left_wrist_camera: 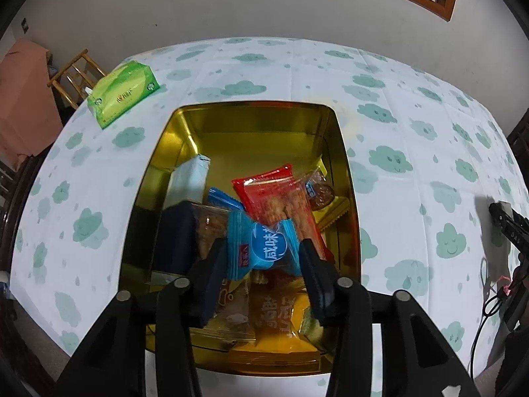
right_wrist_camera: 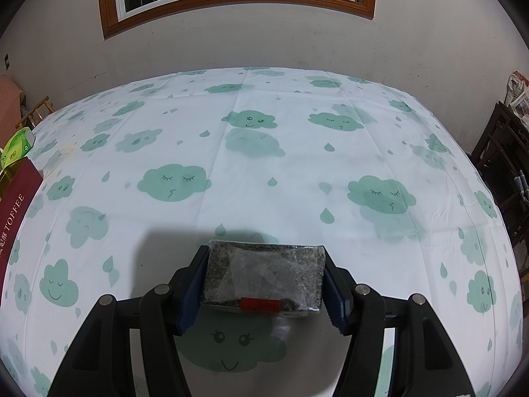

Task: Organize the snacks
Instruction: 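Carry the blue candy into the tin and open the left tool, then carry the grey seaweed box over the tin with the right tool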

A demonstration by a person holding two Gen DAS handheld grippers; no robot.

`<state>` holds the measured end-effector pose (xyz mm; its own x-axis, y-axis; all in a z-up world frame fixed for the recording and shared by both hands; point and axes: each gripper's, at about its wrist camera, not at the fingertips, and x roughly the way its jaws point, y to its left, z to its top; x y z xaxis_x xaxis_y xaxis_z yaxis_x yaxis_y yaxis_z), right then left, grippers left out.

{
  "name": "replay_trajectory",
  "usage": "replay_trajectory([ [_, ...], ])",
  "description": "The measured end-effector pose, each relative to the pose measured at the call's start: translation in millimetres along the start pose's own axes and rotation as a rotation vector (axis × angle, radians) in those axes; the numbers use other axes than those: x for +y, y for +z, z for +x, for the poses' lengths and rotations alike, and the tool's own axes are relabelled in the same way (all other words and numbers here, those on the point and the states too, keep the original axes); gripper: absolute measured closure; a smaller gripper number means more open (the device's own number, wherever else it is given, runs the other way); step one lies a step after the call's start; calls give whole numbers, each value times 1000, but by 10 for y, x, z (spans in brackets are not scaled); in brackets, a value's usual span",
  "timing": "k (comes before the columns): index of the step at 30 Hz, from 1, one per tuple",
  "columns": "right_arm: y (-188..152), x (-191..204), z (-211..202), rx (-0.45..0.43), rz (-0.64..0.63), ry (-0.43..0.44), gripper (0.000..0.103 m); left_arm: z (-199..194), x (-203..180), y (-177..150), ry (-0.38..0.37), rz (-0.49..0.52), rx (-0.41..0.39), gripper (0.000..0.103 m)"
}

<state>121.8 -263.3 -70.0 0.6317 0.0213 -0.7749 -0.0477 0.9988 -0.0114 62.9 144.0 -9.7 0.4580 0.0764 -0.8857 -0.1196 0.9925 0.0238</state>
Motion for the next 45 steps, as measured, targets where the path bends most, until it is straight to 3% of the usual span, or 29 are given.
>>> replay_trajectory([
  [5,1,1,0,0,0,0,40,-94,10,12,9,-2,-25,48],
  [14,4,2,0,0,0,0,39,-310,-40,29,6,9,-74,41],
  [25,3,0,-5,0,0,-2,41,-552,106,11,46,0,-128,37],
  [45,5,54,-163,-6,29,-7,43,-611,464,-202,61,-91,-120,30],
])
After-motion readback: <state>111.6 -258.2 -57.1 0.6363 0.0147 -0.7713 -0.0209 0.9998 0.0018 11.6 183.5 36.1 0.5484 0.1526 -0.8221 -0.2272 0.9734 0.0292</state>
